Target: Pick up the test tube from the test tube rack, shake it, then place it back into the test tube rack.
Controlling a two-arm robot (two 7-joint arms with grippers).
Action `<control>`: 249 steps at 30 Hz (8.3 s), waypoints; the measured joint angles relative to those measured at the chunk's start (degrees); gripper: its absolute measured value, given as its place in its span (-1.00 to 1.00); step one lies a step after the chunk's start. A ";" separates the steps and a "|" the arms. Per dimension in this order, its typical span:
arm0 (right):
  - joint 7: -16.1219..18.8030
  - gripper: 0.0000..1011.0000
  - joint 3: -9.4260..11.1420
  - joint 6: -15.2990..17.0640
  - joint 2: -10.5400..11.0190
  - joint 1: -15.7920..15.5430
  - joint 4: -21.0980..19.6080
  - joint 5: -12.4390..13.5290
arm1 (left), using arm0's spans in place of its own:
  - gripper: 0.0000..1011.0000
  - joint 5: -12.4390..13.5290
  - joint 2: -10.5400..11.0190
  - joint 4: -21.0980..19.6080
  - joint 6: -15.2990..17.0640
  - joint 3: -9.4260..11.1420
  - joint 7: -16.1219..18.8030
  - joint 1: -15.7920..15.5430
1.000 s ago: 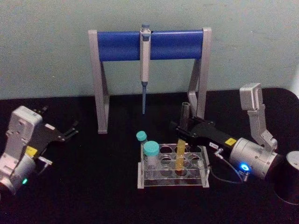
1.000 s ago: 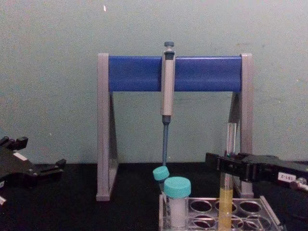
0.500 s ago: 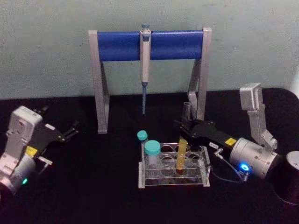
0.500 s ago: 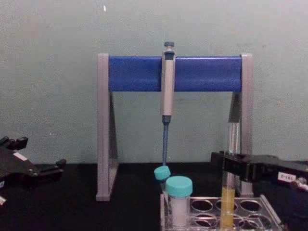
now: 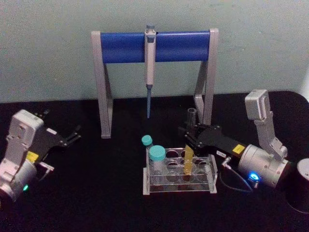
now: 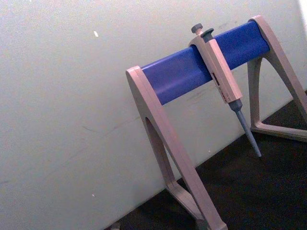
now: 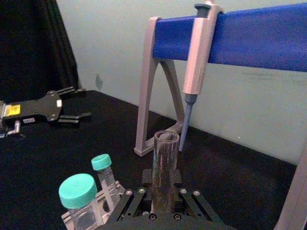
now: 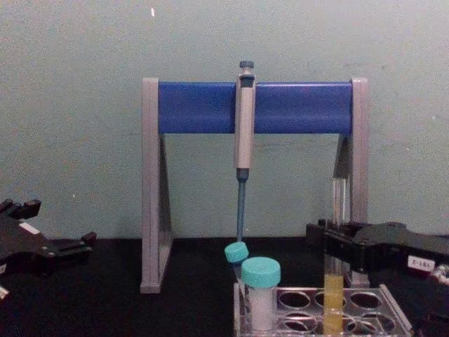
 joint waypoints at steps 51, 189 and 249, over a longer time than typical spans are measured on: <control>-2.73 -0.55 3.79 -3.12 0.87 -3.33 -11.63 -4.30 | 1.00 0.00 0.00 0.00 0.00 0.00 0.00 0.00; -8.95 -0.55 7.36 -2.09 -2.45 -5.95 -12.87 -8.52 | 1.00 0.00 0.00 0.00 0.00 0.00 0.00 0.00; -5.79 -0.55 5.43 -3.65 -1.95 -4.48 -11.10 -6.85 | 1.00 0.00 0.00 0.00 0.00 0.00 0.00 0.00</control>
